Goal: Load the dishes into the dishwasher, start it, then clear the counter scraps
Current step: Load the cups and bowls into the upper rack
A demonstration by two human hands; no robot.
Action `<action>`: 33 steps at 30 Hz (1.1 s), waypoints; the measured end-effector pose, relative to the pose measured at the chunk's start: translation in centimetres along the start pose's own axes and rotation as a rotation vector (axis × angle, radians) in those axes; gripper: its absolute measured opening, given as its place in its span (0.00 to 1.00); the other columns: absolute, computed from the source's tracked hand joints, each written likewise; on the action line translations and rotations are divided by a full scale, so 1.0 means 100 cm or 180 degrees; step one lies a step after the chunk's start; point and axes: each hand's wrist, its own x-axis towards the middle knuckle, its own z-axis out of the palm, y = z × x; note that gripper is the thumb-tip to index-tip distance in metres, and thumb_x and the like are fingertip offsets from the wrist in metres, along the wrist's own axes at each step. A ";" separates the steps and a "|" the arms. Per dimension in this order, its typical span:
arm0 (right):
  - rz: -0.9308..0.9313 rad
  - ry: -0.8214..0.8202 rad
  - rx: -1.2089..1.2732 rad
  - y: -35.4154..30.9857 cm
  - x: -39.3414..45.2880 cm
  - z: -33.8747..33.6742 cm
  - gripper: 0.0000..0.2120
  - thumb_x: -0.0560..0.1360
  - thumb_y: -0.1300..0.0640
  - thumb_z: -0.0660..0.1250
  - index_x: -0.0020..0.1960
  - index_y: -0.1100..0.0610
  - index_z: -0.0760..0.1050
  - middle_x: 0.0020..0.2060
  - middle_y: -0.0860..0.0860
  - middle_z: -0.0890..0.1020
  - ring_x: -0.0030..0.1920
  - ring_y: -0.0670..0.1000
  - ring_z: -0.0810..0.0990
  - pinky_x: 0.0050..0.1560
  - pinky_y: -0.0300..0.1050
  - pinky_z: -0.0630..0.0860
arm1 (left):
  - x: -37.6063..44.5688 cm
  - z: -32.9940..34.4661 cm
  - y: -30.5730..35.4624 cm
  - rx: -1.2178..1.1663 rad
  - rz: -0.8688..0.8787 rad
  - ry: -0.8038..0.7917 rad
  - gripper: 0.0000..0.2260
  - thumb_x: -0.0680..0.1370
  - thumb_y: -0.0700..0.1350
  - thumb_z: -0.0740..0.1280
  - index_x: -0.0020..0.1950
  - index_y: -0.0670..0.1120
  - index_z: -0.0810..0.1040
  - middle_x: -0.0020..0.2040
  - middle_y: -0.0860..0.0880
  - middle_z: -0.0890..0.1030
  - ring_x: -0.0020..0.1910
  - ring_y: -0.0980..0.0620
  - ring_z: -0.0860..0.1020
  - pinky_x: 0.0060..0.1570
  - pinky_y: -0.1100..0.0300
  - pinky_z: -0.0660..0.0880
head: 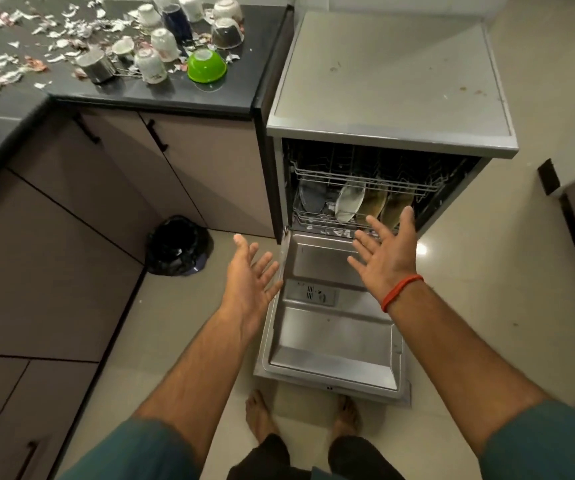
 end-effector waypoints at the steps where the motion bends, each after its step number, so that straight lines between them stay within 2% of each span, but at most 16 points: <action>1: -0.0008 0.0035 -0.0017 0.001 0.001 0.004 0.40 0.78 0.27 0.46 0.77 0.53 0.65 0.77 0.59 0.65 0.76 0.58 0.64 0.76 0.62 0.59 | 0.005 0.000 0.004 0.0050 -0.0012 -0.0052 0.32 0.83 0.67 0.52 0.81 0.51 0.62 0.77 0.44 0.70 0.74 0.45 0.71 0.73 0.45 0.68; 9: 0.0045 0.0338 -0.0056 0.002 0.028 0.019 0.40 0.78 0.27 0.46 0.77 0.52 0.65 0.77 0.58 0.65 0.77 0.57 0.63 0.76 0.62 0.59 | 0.064 0.011 0.022 0.0491 -0.0239 -0.0319 0.32 0.83 0.66 0.51 0.82 0.49 0.61 0.78 0.43 0.68 0.76 0.43 0.69 0.74 0.44 0.67; 16: 0.0215 0.0527 -0.0272 -0.018 0.088 -0.003 0.39 0.77 0.27 0.47 0.76 0.52 0.67 0.76 0.57 0.67 0.76 0.56 0.65 0.76 0.61 0.60 | 0.122 0.045 0.025 0.0887 -0.0434 -0.0319 0.33 0.83 0.67 0.52 0.82 0.50 0.60 0.80 0.43 0.66 0.77 0.44 0.67 0.75 0.44 0.66; 21: 0.0352 0.0474 -0.0842 -0.040 0.155 -0.028 0.39 0.78 0.28 0.45 0.77 0.53 0.65 0.77 0.56 0.64 0.77 0.56 0.62 0.76 0.61 0.57 | 0.171 0.083 0.025 0.2058 -0.0311 -0.0351 0.30 0.85 0.64 0.51 0.82 0.48 0.62 0.77 0.50 0.69 0.76 0.51 0.67 0.77 0.48 0.63; 22: 0.0359 0.0447 -0.1076 -0.043 0.171 -0.034 0.39 0.78 0.28 0.45 0.78 0.52 0.65 0.78 0.56 0.64 0.77 0.56 0.62 0.76 0.62 0.57 | 0.184 0.090 0.024 0.2430 -0.0236 -0.0337 0.29 0.85 0.63 0.51 0.81 0.48 0.63 0.76 0.51 0.70 0.75 0.51 0.67 0.77 0.48 0.62; 24: 0.0337 0.0347 -0.1731 -0.050 0.197 -0.044 0.37 0.79 0.28 0.46 0.77 0.51 0.64 0.78 0.54 0.64 0.77 0.55 0.62 0.76 0.61 0.57 | 0.209 0.096 0.020 0.3360 -0.0117 -0.0450 0.28 0.85 0.63 0.54 0.82 0.50 0.61 0.79 0.49 0.67 0.77 0.47 0.65 0.78 0.48 0.61; 27: 0.0192 0.0105 -0.3374 -0.055 0.242 -0.067 0.32 0.80 0.31 0.53 0.76 0.50 0.67 0.74 0.53 0.70 0.74 0.56 0.67 0.73 0.55 0.63 | 0.245 0.108 0.011 0.4466 -0.0186 -0.0639 0.28 0.85 0.58 0.60 0.82 0.48 0.60 0.79 0.46 0.66 0.76 0.44 0.67 0.74 0.50 0.63; 30: -0.0068 -0.0284 -0.5508 -0.057 0.286 -0.095 0.34 0.76 0.34 0.62 0.77 0.49 0.65 0.72 0.57 0.72 0.70 0.60 0.71 0.69 0.54 0.70 | 0.279 0.119 -0.001 0.5084 -0.0153 -0.0723 0.30 0.84 0.55 0.62 0.82 0.47 0.58 0.81 0.44 0.62 0.77 0.42 0.65 0.75 0.47 0.63; 31: -0.0226 -0.0418 -0.5914 -0.059 0.299 -0.101 0.35 0.76 0.35 0.65 0.78 0.48 0.63 0.73 0.57 0.70 0.70 0.61 0.72 0.68 0.54 0.72 | 0.291 0.121 -0.005 0.5223 -0.0097 -0.0733 0.30 0.84 0.55 0.63 0.83 0.48 0.57 0.82 0.43 0.59 0.78 0.41 0.63 0.76 0.46 0.62; 33: -0.0496 -0.0519 -0.6168 -0.064 0.327 -0.110 0.37 0.75 0.39 0.68 0.79 0.46 0.58 0.77 0.55 0.64 0.73 0.60 0.68 0.70 0.54 0.70 | 0.321 0.125 -0.013 0.5527 0.0116 -0.0794 0.32 0.83 0.56 0.63 0.84 0.51 0.55 0.83 0.43 0.55 0.80 0.40 0.59 0.78 0.44 0.60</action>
